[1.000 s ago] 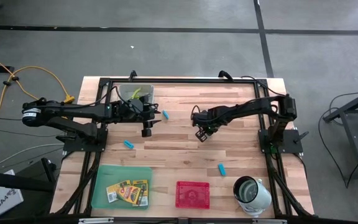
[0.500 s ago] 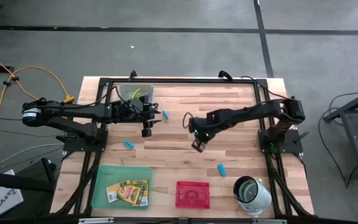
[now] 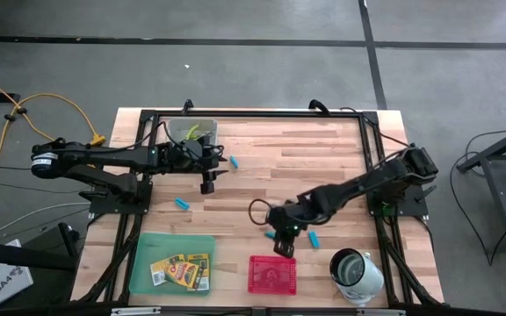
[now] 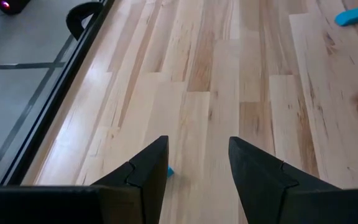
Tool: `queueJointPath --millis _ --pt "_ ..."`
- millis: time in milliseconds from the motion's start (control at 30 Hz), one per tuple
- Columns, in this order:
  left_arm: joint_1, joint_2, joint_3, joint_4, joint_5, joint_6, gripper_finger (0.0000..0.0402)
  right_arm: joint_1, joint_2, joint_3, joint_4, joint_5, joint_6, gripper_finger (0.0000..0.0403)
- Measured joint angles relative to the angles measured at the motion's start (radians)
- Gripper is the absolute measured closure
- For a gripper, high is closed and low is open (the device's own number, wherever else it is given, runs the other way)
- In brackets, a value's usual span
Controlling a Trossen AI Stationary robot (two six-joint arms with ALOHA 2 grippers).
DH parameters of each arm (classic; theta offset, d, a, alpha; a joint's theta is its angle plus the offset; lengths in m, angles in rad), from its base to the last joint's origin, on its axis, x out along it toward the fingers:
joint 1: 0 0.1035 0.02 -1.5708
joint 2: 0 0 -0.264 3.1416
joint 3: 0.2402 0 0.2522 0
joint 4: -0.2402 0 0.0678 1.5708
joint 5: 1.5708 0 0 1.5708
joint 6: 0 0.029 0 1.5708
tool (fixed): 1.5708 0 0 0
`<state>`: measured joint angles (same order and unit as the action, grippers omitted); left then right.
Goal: Pick & Place School Supplies
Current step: Put the blue eraser into the red bin
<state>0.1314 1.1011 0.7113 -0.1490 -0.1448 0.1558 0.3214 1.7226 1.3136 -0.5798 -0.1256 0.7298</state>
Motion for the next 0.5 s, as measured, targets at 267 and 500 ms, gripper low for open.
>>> queueJointPath --millis 267,500 --pt "-0.030 0.000 0.000 0.000 0.000 0.000 0.0240 0.058 0.022 -0.001 0.029 -0.054 -0.018 0.0375" --pt "-0.057 0.000 -0.001 0.021 -0.001 0.000 0.0240 0.108 0.089 0.000 0.148 -0.073 0.007 0.0375"
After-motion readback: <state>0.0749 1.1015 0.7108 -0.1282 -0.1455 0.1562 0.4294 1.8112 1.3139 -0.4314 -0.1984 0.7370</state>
